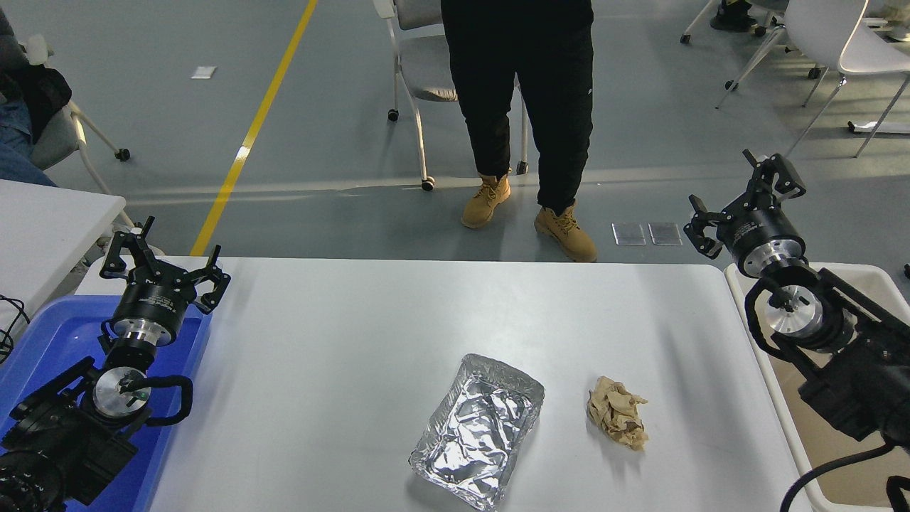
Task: Clean the table surface
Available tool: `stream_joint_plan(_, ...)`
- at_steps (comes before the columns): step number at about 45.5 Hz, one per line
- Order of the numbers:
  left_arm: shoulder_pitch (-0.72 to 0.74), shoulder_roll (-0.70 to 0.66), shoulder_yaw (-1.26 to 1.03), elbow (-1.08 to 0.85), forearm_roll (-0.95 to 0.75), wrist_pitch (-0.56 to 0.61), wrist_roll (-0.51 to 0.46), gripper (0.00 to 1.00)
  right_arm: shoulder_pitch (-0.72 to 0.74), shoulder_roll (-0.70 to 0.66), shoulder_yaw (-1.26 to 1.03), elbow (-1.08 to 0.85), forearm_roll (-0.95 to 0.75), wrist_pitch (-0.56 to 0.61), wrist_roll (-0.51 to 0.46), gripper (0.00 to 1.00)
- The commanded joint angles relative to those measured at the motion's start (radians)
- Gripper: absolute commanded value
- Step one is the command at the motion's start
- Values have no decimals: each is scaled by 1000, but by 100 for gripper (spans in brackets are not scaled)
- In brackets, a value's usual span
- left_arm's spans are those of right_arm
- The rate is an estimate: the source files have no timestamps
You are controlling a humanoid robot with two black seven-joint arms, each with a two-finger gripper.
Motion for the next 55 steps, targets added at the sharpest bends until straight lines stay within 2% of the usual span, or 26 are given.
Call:
stream_joint_plan(1,0,0,0,1,0,-1,0,100,-9,-10,0,0,-1,1,3,98)
stream_joint_plan(21,0,0,0,1,0,-1,0,100,13,-79,-26,-6,0,1,3,98)
stream_joint_plan(27,0,0,0,-1,0,0,0,100,89,-194,-149,-8,10,2,2,98)
stream_joint_plan(34,0,0,0,1,0,0,0,100,198,-373,-458,-3,-1,11,-3,98)
stream_joint_plan(40,0,0,0,1,0,0,0,100,319,-456,-735,10,2,126,-2,98)
stream_joint_plan(48,0,0,0,1,0,0,0,100,399,-486,-865,10,-26,277,-2,98)
stream_joint_plan(55,0,0,0,1,0,-1,0,100,503,-487,-891,10,-266,382,-2,98)
